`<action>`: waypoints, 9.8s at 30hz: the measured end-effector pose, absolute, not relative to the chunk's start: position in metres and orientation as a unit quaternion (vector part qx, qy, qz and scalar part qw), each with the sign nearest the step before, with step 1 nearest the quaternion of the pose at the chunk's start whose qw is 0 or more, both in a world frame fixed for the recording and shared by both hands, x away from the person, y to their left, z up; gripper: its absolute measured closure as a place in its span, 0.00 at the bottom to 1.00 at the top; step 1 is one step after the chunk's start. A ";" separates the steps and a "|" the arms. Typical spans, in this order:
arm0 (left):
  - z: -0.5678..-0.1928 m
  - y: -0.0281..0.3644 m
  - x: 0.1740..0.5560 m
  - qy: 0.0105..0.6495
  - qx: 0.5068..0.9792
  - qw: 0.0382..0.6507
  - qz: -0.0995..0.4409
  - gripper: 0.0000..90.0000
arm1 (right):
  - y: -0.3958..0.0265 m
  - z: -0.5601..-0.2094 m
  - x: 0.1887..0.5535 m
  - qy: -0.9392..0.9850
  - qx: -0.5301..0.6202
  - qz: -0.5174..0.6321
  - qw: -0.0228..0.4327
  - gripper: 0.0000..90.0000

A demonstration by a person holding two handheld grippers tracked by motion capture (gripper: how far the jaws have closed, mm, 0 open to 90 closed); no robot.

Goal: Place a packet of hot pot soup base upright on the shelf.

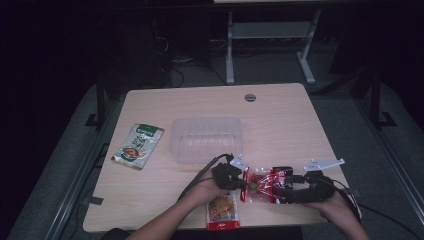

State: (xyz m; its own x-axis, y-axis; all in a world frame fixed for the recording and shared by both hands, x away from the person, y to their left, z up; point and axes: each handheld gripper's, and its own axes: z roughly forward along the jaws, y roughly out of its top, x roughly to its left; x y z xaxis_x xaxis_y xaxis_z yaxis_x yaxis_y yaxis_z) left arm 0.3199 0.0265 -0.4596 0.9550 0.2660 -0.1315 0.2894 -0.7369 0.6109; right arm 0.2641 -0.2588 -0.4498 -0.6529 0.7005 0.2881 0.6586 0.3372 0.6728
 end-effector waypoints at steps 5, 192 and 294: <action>-0.460 0.027 0.320 0.152 0.931 0.332 -0.021 1.00 | -0.254 -0.452 0.267 0.810 0.421 0.408 0.012 0.26; -0.436 0.228 0.250 0.307 0.876 0.369 0.054 0.38 | -0.118 -0.379 0.373 0.783 0.265 0.563 0.017 1.00; -0.440 0.225 0.249 0.296 0.881 0.367 0.051 0.37 | -0.167 -0.377 0.325 0.829 0.278 0.475 0.103 0.32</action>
